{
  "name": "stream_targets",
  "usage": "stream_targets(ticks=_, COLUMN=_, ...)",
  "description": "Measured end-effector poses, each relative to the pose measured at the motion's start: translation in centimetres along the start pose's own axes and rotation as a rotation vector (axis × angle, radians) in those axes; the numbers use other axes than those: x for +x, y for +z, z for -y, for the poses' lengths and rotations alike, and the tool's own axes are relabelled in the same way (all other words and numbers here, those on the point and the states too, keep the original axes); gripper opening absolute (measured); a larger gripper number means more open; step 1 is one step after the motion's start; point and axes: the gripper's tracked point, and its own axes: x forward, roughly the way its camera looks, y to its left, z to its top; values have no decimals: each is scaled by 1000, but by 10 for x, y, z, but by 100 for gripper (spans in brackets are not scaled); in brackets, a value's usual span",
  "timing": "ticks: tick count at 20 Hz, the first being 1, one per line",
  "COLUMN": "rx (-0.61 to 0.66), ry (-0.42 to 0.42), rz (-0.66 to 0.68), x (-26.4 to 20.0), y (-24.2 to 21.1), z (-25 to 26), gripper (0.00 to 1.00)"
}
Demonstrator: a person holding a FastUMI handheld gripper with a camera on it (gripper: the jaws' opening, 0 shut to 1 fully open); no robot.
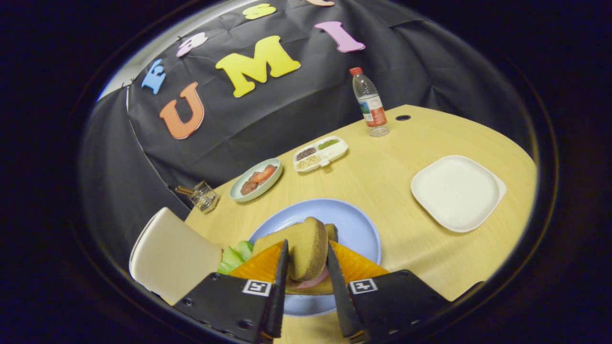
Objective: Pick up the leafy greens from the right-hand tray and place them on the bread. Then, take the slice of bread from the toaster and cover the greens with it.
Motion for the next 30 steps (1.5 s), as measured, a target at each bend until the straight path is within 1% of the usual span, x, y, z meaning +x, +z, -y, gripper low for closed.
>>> stream_targets(ticks=4, rx=-68, ry=-26, rz=21, x=-9, y=3, z=9, gripper=86)
stream_targets(ticks=7, rx=-133, ry=-39, rz=106, x=-34, y=18, z=11, gripper=95)
stream_targets(ticks=10, rx=-209, ry=-54, rz=238, x=-82, y=30, z=11, gripper=96)
stream_targets(ticks=12, rx=-265, ry=-62, rz=316, x=-117, y=29, z=12, gripper=96)
stream_targets(ticks=15, rx=-343, ry=-61, rz=376, x=-167, y=8, z=13, gripper=96)
stream_targets(ticks=20, rx=-428, ry=-64, rz=445, x=-233, y=-30, z=11, gripper=96)
stream_targets(ticks=23, rx=-435, ry=-44, rz=480, x=-261, y=-55, z=9, gripper=96)
stream_targets(ticks=27, rx=-427, ry=-42, rz=489, x=-280, y=-86, z=17, gripper=96)
stream_targets(ticks=30, rx=-409, ry=-48, rz=519, x=-294, y=-93, z=23, gripper=96)
